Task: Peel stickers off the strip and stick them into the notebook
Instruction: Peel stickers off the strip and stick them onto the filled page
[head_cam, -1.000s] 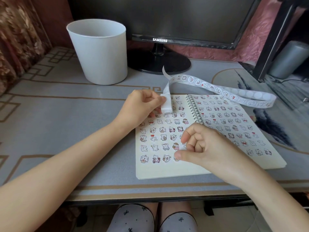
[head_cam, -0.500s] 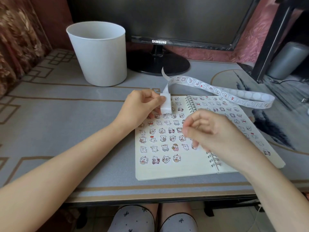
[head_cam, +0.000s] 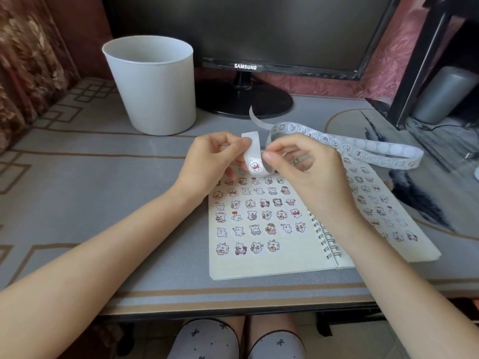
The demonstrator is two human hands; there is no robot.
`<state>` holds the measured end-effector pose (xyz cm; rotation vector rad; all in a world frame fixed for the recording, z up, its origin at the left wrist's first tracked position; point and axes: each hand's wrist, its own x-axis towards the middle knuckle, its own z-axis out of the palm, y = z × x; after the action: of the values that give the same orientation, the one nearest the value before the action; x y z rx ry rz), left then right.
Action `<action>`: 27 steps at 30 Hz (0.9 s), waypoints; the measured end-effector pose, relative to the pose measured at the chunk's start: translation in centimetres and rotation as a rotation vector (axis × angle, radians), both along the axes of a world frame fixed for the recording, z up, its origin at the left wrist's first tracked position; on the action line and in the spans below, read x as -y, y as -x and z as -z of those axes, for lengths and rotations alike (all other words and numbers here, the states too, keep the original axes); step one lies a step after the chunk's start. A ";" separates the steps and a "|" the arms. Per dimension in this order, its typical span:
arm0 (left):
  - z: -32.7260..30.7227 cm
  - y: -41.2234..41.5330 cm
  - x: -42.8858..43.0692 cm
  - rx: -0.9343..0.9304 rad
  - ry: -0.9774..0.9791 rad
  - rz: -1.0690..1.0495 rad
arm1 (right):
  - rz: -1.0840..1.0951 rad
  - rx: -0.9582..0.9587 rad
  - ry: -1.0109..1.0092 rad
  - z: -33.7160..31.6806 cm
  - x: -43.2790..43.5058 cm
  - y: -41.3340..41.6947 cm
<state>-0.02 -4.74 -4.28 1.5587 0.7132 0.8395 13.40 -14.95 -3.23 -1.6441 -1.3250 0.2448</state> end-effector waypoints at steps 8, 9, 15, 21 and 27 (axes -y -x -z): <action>0.2 -0.2 0.1 -0.008 -0.026 -0.019 | -0.038 0.076 0.003 0.4 0.0 0.5; 0.2 -0.1 0.1 -0.008 -0.026 -0.014 | -0.033 0.090 -0.001 0.5 -0.1 0.5; -0.1 -0.3 0.2 0.040 0.111 0.063 | -0.036 -0.069 -0.047 0.6 -0.4 0.1; 0.1 -0.3 0.4 -0.045 0.012 0.114 | -0.054 -0.217 -0.115 0.5 -0.2 -0.5; 0.2 -0.2 0.4 -0.034 -0.022 0.124 | -0.057 -0.196 -0.088 0.8 -0.3 -0.6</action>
<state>0.17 -5.15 -4.46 1.6231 0.6269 0.7327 14.03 -14.63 -4.03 -1.4704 -1.2181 0.3670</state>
